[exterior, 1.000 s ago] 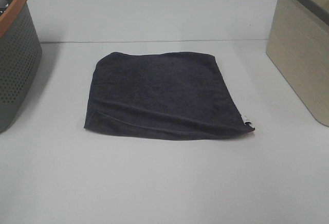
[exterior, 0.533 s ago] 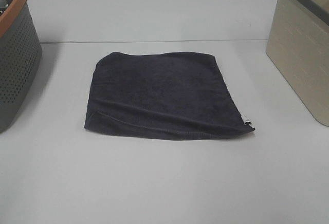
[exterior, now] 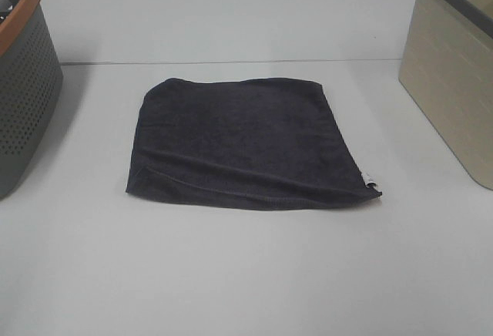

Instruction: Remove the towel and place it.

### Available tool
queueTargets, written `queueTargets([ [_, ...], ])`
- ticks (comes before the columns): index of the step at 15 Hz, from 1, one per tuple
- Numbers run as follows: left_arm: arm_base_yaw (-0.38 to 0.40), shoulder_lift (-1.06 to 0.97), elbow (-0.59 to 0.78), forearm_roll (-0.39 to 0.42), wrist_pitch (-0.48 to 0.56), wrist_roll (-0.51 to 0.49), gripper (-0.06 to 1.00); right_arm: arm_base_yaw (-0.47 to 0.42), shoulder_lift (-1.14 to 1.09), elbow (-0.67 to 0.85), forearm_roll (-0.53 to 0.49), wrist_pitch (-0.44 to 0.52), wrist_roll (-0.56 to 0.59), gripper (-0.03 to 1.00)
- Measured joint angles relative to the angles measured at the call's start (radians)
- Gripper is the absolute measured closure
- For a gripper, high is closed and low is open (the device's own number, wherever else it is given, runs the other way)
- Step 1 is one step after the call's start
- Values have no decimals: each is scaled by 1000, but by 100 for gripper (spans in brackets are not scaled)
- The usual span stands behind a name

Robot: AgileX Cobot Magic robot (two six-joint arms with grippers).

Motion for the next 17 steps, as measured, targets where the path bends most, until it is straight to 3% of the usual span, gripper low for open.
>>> queueTargets([
  [2, 0, 0, 0, 0, 0, 0, 20, -42, 0, 0, 0, 0, 0, 28],
  [17, 0, 0, 0, 0, 0, 3, 20, -42, 0, 0, 0, 0, 0, 28],
])
